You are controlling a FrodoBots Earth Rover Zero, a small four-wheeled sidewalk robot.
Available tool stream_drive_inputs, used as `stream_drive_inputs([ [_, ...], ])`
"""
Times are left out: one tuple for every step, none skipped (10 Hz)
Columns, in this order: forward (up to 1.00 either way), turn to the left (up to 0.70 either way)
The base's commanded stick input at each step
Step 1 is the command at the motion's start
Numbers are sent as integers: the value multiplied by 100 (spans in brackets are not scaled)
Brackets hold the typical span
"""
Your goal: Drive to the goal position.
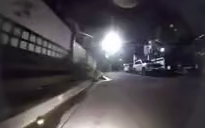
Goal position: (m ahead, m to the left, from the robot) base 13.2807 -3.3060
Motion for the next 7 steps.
stream_drive_inputs([
  [70, 0],
  [70, -1],
  [70, -17],
  [70, -32],
  [70, -34],
  [70, -30],
  [70, -21],
])
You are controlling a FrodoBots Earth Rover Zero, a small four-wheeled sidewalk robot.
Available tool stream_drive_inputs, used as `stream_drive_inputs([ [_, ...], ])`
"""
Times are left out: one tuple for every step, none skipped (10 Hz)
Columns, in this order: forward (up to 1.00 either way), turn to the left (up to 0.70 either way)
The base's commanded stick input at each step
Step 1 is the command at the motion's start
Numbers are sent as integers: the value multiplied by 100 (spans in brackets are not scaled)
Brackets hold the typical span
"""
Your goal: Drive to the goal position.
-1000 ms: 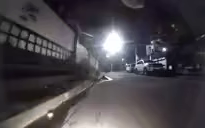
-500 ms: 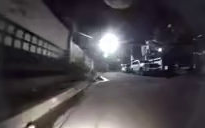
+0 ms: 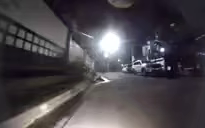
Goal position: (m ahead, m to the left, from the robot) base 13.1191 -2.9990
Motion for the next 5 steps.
stream_drive_inputs([
  [70, -11],
  [70, -2],
  [70, 0],
  [70, 0],
  [70, -9],
])
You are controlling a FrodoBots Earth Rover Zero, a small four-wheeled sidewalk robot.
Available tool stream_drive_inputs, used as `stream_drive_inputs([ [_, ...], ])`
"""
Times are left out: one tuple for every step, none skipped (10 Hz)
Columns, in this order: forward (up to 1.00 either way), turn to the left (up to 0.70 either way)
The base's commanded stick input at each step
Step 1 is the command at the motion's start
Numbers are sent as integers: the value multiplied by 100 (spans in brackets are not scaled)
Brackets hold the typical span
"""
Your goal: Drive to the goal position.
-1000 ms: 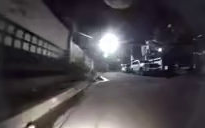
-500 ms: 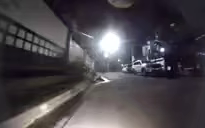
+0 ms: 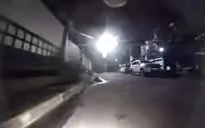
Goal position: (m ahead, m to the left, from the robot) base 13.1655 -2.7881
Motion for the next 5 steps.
stream_drive_inputs([
  [70, -24],
  [70, -32],
  [70, -32],
  [70, -22],
  [70, -15],
])
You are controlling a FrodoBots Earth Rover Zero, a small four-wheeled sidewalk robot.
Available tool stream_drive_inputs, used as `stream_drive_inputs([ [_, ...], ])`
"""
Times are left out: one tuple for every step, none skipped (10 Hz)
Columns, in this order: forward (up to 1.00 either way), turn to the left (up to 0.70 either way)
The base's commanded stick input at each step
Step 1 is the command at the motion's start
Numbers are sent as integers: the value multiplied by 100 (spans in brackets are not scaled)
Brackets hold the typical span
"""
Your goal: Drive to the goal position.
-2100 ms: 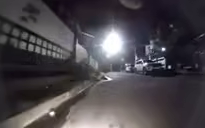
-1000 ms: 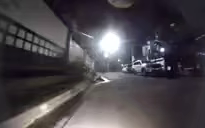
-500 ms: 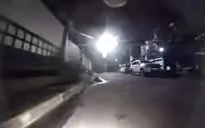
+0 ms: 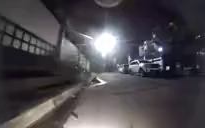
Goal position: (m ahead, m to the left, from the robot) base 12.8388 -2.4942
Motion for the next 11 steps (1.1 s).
stream_drive_inputs([
  [70, -7],
  [70, 0],
  [70, 0],
  [70, 0],
  [70, -2],
  [70, -5],
  [70, -7],
  [70, -5],
  [70, 0],
  [70, -10],
  [70, -21],
])
